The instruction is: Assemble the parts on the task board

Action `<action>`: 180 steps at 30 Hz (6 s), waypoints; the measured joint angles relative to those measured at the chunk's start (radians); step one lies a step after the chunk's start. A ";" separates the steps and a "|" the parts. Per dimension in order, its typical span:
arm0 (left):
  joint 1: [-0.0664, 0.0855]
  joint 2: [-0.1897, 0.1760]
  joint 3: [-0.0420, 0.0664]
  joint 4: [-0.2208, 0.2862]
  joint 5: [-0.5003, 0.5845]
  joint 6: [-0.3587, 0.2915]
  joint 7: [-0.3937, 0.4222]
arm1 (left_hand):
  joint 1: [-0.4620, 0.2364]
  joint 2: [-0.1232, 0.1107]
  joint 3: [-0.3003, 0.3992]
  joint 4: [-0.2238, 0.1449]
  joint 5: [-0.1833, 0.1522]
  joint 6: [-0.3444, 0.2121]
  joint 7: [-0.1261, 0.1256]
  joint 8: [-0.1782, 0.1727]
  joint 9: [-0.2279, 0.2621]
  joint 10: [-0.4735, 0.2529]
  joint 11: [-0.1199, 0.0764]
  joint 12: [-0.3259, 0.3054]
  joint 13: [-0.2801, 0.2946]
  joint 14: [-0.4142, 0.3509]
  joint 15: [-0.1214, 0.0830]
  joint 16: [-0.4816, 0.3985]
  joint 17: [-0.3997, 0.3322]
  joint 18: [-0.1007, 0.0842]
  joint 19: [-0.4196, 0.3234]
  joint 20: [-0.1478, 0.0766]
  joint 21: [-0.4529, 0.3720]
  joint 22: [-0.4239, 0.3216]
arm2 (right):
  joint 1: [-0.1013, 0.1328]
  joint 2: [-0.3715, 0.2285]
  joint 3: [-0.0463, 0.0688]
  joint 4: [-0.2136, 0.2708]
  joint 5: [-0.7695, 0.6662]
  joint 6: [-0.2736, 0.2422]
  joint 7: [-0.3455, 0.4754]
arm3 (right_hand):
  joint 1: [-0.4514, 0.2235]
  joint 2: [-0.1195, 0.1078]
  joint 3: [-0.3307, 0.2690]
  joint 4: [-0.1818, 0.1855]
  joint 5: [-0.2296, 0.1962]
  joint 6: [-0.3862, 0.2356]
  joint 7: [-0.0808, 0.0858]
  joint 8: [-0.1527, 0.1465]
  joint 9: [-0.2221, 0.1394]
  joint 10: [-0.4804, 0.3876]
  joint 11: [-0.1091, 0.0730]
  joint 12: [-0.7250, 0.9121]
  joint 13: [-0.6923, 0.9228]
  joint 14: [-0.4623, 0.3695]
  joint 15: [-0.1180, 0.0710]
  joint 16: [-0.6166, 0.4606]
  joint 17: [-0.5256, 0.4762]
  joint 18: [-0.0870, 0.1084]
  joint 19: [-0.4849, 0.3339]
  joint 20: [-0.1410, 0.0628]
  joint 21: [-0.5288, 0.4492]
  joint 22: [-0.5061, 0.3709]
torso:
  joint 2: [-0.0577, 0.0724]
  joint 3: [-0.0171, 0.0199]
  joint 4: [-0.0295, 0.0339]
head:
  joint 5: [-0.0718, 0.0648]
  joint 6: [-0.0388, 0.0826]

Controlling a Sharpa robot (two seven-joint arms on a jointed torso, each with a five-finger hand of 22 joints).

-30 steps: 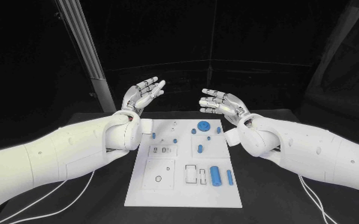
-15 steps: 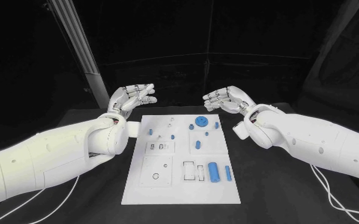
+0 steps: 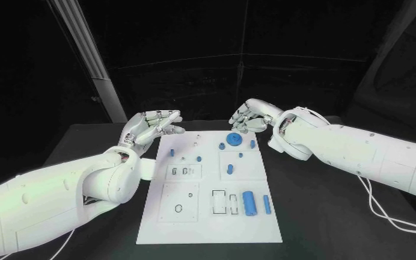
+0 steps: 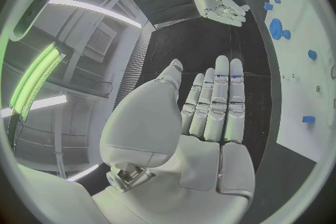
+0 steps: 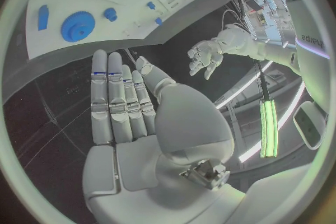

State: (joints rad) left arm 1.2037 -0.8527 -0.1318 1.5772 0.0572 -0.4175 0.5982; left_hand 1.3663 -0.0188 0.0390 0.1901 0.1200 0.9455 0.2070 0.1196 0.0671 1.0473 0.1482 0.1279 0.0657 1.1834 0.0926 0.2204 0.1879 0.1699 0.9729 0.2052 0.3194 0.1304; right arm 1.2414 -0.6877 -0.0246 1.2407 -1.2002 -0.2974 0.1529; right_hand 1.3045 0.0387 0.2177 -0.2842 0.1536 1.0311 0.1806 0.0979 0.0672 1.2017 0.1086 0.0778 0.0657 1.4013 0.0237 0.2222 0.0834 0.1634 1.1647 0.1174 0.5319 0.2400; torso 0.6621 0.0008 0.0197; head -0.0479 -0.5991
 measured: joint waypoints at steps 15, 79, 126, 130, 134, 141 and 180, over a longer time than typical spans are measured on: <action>0.000 0.003 0.000 0.035 -0.014 0.025 -0.008 | 0.000 0.000 0.003 -0.003 0.000 0.000 0.000 -0.007 -0.001 0.000 0.000 -0.004 -0.001 0.000 0.000 -0.004 0.001 0.000 0.000 0.000 0.000 -0.002 | 0.029 0.051 0.001 -0.005 -0.340 0.062 -0.151 | -0.064 -0.048 0.075 0.016 0.000 0.008 -0.008 -0.029 0.000 -0.027 -0.014 -0.012 0.000 0.062 -0.029 0.702 0.548 0.000 0.096 -0.024 0.374 0.273 | 0.060 -0.0038 0.0263 | -0.020 0.022; 0.008 -0.003 0.000 0.025 -0.018 0.047 -0.031 | 0.009 0.009 0.009 -0.015 0.000 0.000 0.000 -0.018 -0.001 0.000 0.000 -0.017 -0.001 0.000 0.000 -0.016 0.008 0.000 0.000 0.000 -0.005 -0.009 | 0.033 0.095 0.002 0.005 -0.497 0.185 -0.206 | -0.042 -0.019 0.211 0.079 -0.078 0.059 -0.028 -0.024 0.003 0.019 -0.027 -0.008 0.003 0.065 -0.025 1.009 0.858 -0.032 0.124 -0.017 0.730 0.701 | 0.094 -0.0001 0.0369 | -0.018 0.012; 0.020 0.005 0.000 0.021 -0.018 0.054 -0.041 | 0.013 0.005 0.013 -0.023 0.000 0.000 0.000 -0.018 -0.001 0.000 0.000 -0.023 -0.001 0.000 0.000 -0.020 0.010 0.000 0.000 0.000 -0.005 -0.010 | 0.055 0.304 0.003 -0.200 -0.490 0.084 -0.237 | -0.052 -0.028 0.222 0.090 -0.078 0.057 -0.029 -0.025 0.003 0.022 -0.030 -0.008 0.003 0.065 -0.025 1.015 0.860 -0.031 0.124 -0.017 0.734 0.708 | 0.107 -0.0050 0.0550 | -0.012 0.009; 0.020 0.005 0.000 0.020 -0.018 0.054 -0.041 | 0.013 0.005 0.013 -0.023 0.000 0.000 0.000 -0.018 -0.001 0.000 0.000 -0.023 -0.001 0.000 0.000 -0.020 0.010 0.000 0.000 0.000 -0.005 -0.010 | 0.056 0.303 0.003 -0.199 -0.495 0.102 -0.240 | -0.052 -0.028 0.222 0.090 -0.078 0.056 -0.028 -0.025 0.003 0.022 -0.030 -0.008 0.003 0.065 -0.025 1.015 0.860 -0.031 0.124 -0.017 0.734 0.708 | 0.107 -0.0051 0.0549 | -0.012 0.009; 0.021 0.005 0.000 0.019 -0.018 0.054 -0.042 | 0.013 0.005 0.015 -0.026 0.000 0.000 0.000 -0.023 -0.001 0.000 0.000 -0.023 -0.001 0.000 0.000 -0.024 0.011 0.000 0.000 0.000 -0.009 -0.011 | 0.058 0.304 0.004 -0.203 -0.499 0.113 -0.242 | -0.052 -0.028 0.222 0.090 -0.078 0.055 -0.028 -0.026 0.003 0.022 -0.030 -0.008 0.003 0.065 -0.025 1.015 0.860 -0.031 0.124 -0.017 0.734 0.708 | 0.107 -0.0054 0.0547 | -0.012 0.009; 0.021 0.007 0.000 0.017 -0.018 0.054 -0.042 | 0.013 0.005 0.015 -0.026 0.000 0.000 0.000 -0.023 -0.001 0.000 0.000 -0.023 -0.001 0.000 0.000 -0.024 0.012 0.000 0.000 0.000 -0.009 -0.011 | 0.059 0.320 0.005 -0.220 -0.503 0.120 -0.243 | -0.057 -0.033 0.222 0.090 -0.078 0.059 -0.025 -0.029 0.003 0.022 -0.030 -0.008 0.003 0.065 -0.025 1.015 0.858 -0.031 0.124 -0.017 0.734 0.708 | 0.107 -0.0061 0.0558 | -0.013 0.009; 0.024 -0.009 0.000 0.012 -0.018 0.055 -0.054 | 0.013 0.005 0.015 -0.032 0.000 0.000 0.000 -0.026 -0.001 -0.002 0.002 -0.028 -0.001 0.000 0.000 -0.028 0.013 -0.001 0.003 0.004 -0.009 -0.013 | 0.058 0.104 0.018 -0.018 -0.453 0.055 -0.240 | -0.086 -0.119 0.082 0.207 -0.036 -0.065 -0.017 0.003 0.013 0.037 -0.030 0.131 0.045 0.066 -0.025 1.009 0.836 -0.032 0.125 -0.011 0.744 0.707 | 0.104 -0.0058 0.0471 | -0.014 0.008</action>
State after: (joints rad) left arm 1.2281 -0.8615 -0.1317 1.5891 0.0387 -0.3626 0.5441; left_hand 1.3791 -0.0136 0.0540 0.1585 0.1200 0.9453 0.2070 0.0935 0.0666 1.0450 0.1505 0.1004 0.0648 1.1830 0.0930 0.1926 0.2012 0.1692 0.9762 0.2089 0.3107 0.1176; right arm 1.2990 -0.5838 -0.0068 1.2224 -1.6530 -0.2428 -0.0873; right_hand 1.2180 -0.0799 0.2996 -0.0767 0.1180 0.9666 0.1633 0.1007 0.0801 1.2391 0.0787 0.2093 0.1104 1.4676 -0.0013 1.2315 0.9191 0.1311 1.2900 0.1060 1.2761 0.9472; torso 0.7661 -0.0051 0.0667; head -0.0624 -0.5913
